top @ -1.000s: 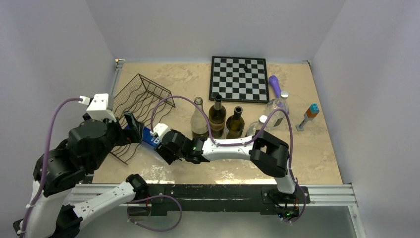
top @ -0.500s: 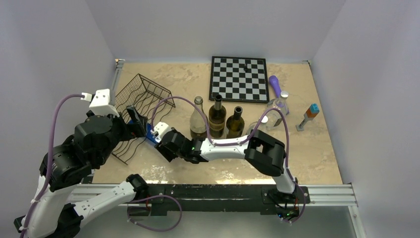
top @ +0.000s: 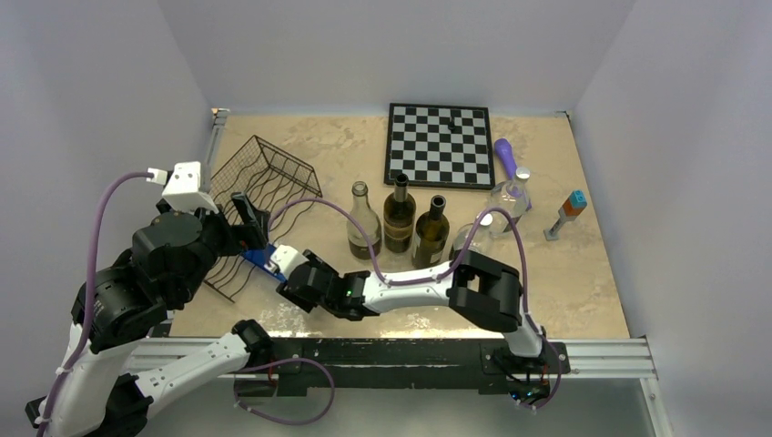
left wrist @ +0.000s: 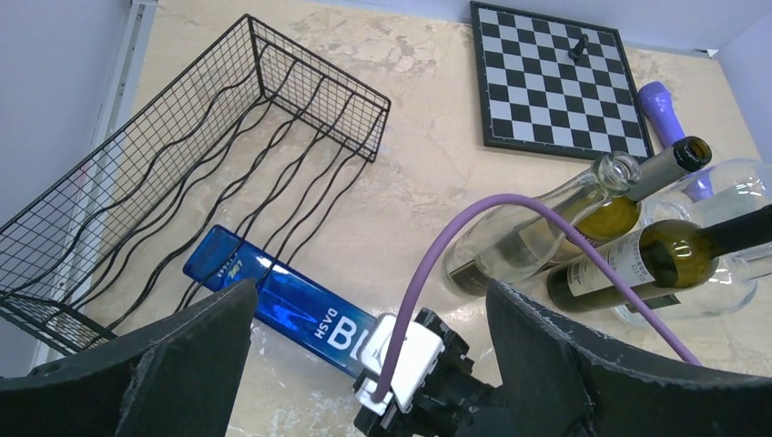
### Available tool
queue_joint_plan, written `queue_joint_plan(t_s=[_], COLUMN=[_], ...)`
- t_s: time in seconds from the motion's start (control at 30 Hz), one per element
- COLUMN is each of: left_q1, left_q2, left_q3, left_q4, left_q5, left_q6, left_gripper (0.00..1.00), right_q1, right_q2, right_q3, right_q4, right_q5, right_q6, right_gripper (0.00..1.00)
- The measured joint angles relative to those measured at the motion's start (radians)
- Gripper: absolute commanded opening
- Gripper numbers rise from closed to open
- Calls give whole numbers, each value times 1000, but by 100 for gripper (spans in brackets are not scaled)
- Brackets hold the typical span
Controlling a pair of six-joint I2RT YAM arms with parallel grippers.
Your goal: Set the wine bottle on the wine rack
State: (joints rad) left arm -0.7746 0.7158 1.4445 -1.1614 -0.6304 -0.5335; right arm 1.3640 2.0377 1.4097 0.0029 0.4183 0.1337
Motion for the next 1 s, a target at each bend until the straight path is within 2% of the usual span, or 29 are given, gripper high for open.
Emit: queue_joint_plan(t_s=[0.5,1.0], left_q1=[0,0], left_q2=[0,-33], left_q3=[0,7], left_q4=[9,17], left_q5=[25,113], left_q6=[24,56], left_gripper=[99,99], right_q1=[24,16], right_q2=[179,312], right_q3=[196,463], right_q4=[17,-97], right_q5=[34,-76], right_q6=[-30,25], right_gripper=[0,0])
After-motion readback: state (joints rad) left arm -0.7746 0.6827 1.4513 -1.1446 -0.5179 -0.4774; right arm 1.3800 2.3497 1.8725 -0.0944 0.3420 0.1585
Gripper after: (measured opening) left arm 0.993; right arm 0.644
